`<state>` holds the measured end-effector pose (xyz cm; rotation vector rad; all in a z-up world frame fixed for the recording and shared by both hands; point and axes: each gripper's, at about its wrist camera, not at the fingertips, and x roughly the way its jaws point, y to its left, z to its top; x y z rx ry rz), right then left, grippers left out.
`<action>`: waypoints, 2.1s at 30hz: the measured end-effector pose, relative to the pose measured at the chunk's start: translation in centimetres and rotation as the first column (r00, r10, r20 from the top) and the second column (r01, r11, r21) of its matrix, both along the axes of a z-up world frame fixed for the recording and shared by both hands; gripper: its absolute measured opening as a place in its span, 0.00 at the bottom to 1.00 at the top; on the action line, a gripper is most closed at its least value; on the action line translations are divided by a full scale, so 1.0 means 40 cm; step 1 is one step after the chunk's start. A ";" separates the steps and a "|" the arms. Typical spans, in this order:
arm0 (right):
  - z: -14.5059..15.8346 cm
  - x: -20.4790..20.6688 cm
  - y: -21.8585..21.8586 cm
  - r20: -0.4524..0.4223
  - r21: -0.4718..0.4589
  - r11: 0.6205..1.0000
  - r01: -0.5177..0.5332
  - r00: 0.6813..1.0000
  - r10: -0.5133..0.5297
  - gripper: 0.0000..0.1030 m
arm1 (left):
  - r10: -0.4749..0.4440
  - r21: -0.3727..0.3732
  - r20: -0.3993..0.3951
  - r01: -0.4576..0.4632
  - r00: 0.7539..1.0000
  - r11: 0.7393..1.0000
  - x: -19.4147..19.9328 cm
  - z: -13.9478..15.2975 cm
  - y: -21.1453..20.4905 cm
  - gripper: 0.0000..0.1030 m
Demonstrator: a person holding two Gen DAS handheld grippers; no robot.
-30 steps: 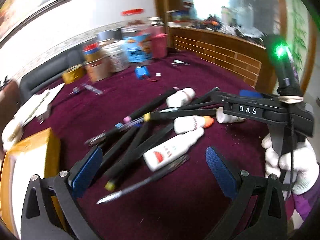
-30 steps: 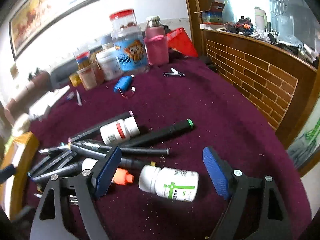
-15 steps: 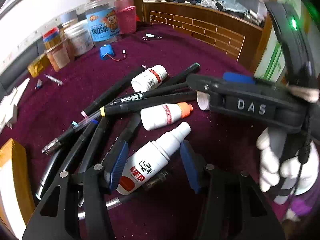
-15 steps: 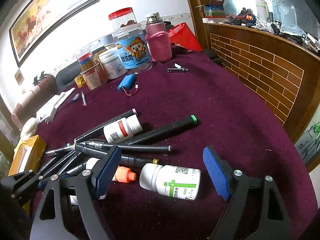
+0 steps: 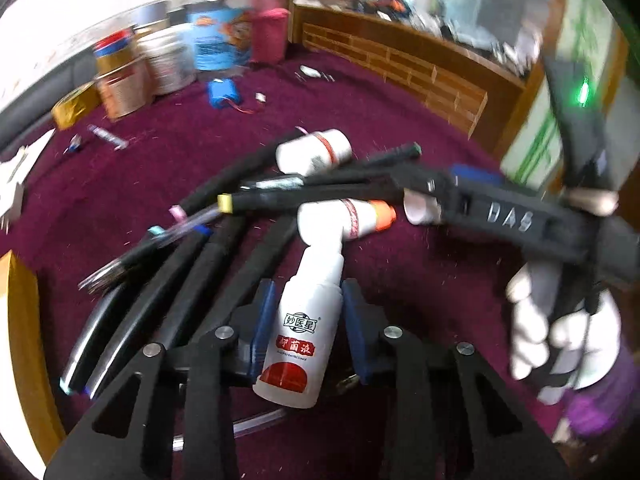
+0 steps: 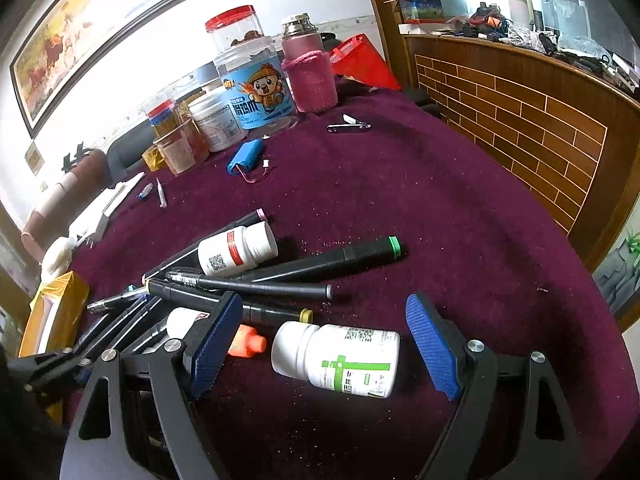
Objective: Organize rigid objects
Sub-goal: 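Grasp the white bottle with red label using the left gripper, then carry the white bottle to the yellow tray while the right gripper grasps a clear pen, then place the white bottle in the tray with the left gripper while the right gripper drops the clear pen there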
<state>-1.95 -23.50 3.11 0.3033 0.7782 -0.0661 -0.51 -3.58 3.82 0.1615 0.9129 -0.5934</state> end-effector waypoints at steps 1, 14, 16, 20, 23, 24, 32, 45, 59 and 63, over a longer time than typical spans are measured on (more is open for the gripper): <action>-0.002 0.001 0.001 -0.005 -0.001 1.000 0.000 1.000 0.000 0.77 | 0.016 -0.037 -0.001 -0.016 1.000 0.999 -0.006 0.012 0.021 0.29; 0.003 0.001 0.029 -0.082 -0.030 0.999 -0.036 0.996 0.034 0.77 | 0.237 -0.424 0.048 -0.195 0.970 0.884 -0.178 0.199 0.360 0.29; 0.039 -0.027 0.097 -0.069 -0.060 0.985 -0.160 0.985 0.155 0.77 | 0.270 -0.449 0.039 -0.225 0.962 0.865 -0.196 0.202 0.416 0.29; 0.059 -0.052 0.297 -0.123 -0.153 0.854 -0.497 0.867 0.483 0.77 | 0.338 -0.470 0.002 -0.298 0.941 0.831 -0.205 0.179 0.494 0.27; 0.025 -0.057 0.424 -0.204 -0.214 0.734 -0.644 0.765 0.611 0.76 | 0.363 -0.479 -0.018 -0.327 0.932 0.815 -0.225 0.157 0.528 0.24; 0.013 -0.060 0.459 -0.220 -0.228 0.698 -0.679 0.734 0.643 0.73 | 0.374 -0.481 -0.016 -0.335 0.927 0.810 -0.239 0.152 0.546 0.24; -0.048 -0.054 0.502 -0.297 -0.181 0.619 -0.765 0.642 0.707 0.21 | 0.346 -0.458 0.000 -0.308 0.938 0.834 -0.284 0.142 0.568 0.24; -0.050 -0.095 0.484 -0.282 -0.196 0.657 -0.728 0.684 0.673 0.16 | 0.378 -0.077 -0.024 -0.379 0.926 0.922 -0.244 0.005 0.404 0.26; -0.052 -0.099 0.459 -0.234 -0.138 0.690 -0.710 0.701 0.674 0.16 | 0.256 0.089 -0.016 -0.254 0.966 0.963 -0.192 -0.048 0.258 0.75; -0.054 -0.103 0.448 -0.229 -0.125 0.693 -0.710 0.700 0.676 0.16 | 0.270 -0.006 -0.044 -0.271 0.962 0.963 -0.196 -0.030 0.300 0.73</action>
